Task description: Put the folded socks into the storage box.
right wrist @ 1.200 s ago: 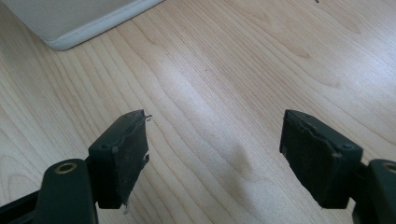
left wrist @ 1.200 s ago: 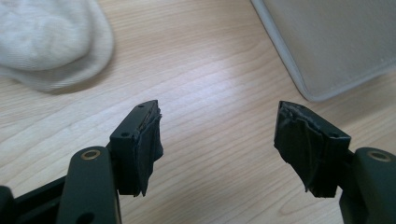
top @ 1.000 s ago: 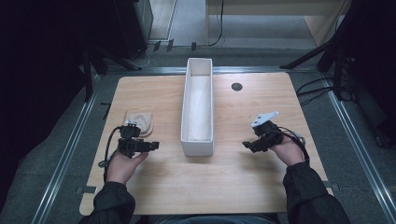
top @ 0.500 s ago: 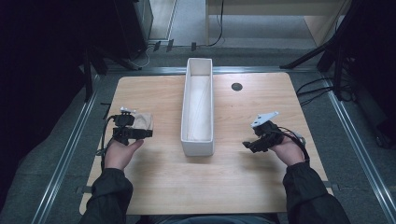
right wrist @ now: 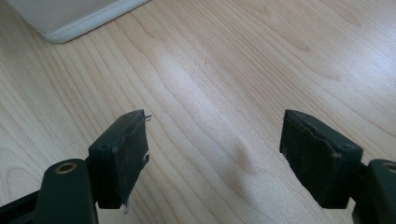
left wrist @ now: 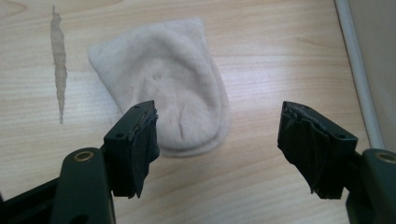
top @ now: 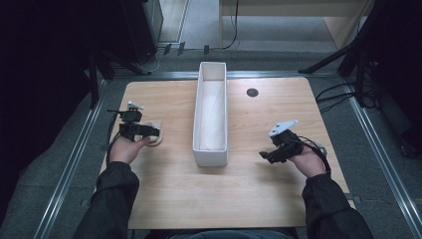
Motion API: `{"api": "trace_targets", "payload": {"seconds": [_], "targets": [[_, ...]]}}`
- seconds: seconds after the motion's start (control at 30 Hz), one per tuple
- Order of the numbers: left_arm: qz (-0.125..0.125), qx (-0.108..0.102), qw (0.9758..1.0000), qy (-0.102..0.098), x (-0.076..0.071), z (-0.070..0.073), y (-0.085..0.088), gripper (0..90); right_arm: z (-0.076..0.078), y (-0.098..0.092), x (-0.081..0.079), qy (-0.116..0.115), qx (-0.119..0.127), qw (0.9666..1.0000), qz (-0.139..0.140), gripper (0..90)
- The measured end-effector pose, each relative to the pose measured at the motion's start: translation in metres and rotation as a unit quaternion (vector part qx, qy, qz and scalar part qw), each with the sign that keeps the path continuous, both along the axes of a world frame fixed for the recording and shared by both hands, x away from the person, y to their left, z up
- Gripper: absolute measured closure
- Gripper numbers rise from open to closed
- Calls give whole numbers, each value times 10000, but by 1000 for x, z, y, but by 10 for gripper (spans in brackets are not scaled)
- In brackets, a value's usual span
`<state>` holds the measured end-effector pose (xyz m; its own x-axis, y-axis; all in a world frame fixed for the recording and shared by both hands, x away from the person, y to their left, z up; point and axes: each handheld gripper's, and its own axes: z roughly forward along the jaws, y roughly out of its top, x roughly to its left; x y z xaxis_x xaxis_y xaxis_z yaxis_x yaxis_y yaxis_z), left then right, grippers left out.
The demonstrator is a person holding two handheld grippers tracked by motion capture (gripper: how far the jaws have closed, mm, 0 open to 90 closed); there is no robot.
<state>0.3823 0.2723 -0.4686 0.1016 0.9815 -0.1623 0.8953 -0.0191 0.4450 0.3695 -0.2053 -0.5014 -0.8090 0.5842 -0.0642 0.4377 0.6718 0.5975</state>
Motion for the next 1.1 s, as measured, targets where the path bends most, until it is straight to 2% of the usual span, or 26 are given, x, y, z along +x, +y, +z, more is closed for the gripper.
{"api": "trace_targets", "payload": {"seconds": [0.1, 0.23, 0.33, 0.43, 0.6, 0.77, 0.97, 1.1], "targets": [[-2, 54, 10000, 79, 8, -1, 0, 304, 0, -1, 0, 5, -10, 10000, 12, 235], [136, 68, 9996, 244, 20, -5, 3, 310, -1, 0, -1, 28, -30, 10000, 24, 235], [209, 122, 9988, 434, 28, -11, 4, 313, -1, 0, -1, 40, -26, 10000, 29, 234], [241, 145, 9982, 526, 33, -19, 4, 318, -1, 0, -1, 41, -23, 10000, 32, 233], [202, 257, 9980, 549, 37, -27, 3, 333, 0, -1, -1, 36, -19, 10000, 18, 233], [220, 187, 9977, 618, 40, -32, 5, 345, 0, -1, -1, 37, -15, 10000, 18, 232], [240, 219, 9974, 646, 40, -36, 4, 358, -1, -1, -1, 61, -42, 10000, 19, 232], [243, 398, 9969, 633, 39, -38, 1, 405, -1, -1, 0, 48, -26, 10000, 1, 232]]}}
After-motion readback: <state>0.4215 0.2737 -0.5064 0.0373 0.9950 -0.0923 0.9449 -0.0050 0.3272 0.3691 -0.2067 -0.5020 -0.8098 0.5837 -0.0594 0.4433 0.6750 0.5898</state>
